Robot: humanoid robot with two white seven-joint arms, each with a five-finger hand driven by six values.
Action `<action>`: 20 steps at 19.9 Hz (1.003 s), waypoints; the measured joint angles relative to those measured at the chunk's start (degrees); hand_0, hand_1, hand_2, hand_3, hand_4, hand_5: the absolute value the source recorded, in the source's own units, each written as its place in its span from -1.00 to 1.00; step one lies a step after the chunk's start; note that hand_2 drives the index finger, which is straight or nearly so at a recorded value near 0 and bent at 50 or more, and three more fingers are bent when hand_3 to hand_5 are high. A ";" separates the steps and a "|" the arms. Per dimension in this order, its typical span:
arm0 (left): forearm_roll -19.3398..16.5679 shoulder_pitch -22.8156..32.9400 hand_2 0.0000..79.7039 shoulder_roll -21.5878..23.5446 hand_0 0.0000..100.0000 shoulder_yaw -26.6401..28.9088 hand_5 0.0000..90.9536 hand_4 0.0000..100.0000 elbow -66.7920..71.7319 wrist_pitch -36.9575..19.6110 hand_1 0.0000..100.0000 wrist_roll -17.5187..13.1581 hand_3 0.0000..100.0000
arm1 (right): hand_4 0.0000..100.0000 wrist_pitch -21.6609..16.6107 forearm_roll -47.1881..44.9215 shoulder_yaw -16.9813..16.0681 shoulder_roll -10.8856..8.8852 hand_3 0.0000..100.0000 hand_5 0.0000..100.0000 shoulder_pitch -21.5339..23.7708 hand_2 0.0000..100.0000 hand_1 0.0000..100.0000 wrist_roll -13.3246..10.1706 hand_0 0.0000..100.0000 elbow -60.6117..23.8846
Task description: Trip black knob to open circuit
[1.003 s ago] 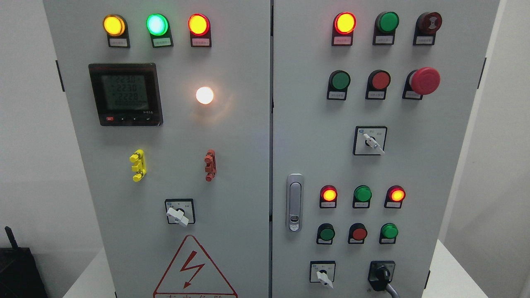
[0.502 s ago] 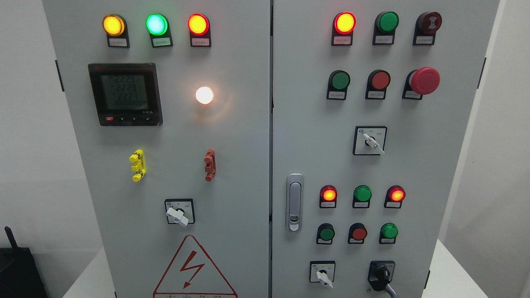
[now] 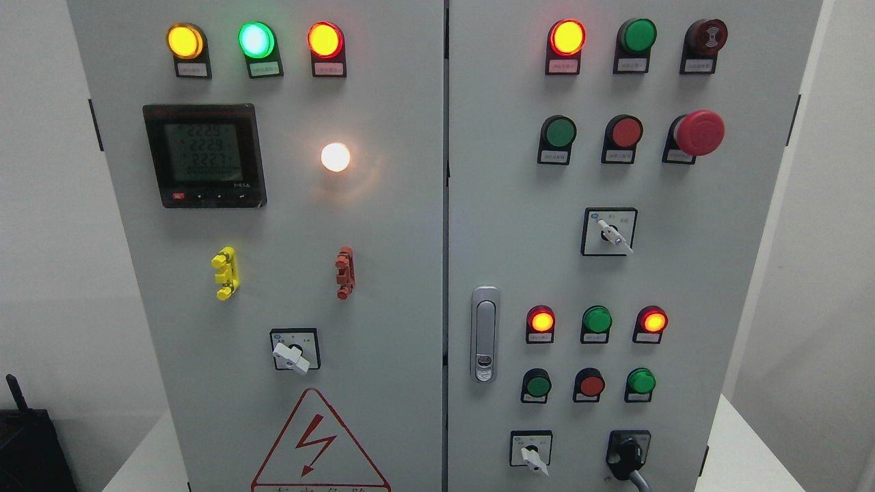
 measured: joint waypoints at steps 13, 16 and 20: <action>0.00 0.00 -1.00 0.00 -0.76 -0.01 -1.00 -1.00 0.00 0.00 -0.22 0.00 -1.00 | 0.91 0.00 0.03 0.38 0.10 1.00 0.90 -0.06 -1.00 -1.00 0.01 -1.00 -0.09; 0.00 0.00 -1.00 0.00 -0.76 -0.01 -1.00 -1.00 0.00 0.00 -0.22 0.00 -1.00 | 0.91 -0.02 0.04 0.02 0.11 1.00 0.90 -0.09 -1.00 -1.00 0.02 -1.00 -0.12; 0.00 0.00 -1.00 0.00 -0.76 -0.01 -1.00 -1.00 0.00 0.00 -0.22 0.00 -1.00 | 0.91 -0.06 0.04 -0.37 0.11 1.00 0.90 -0.14 -1.00 -1.00 0.03 -1.00 -0.13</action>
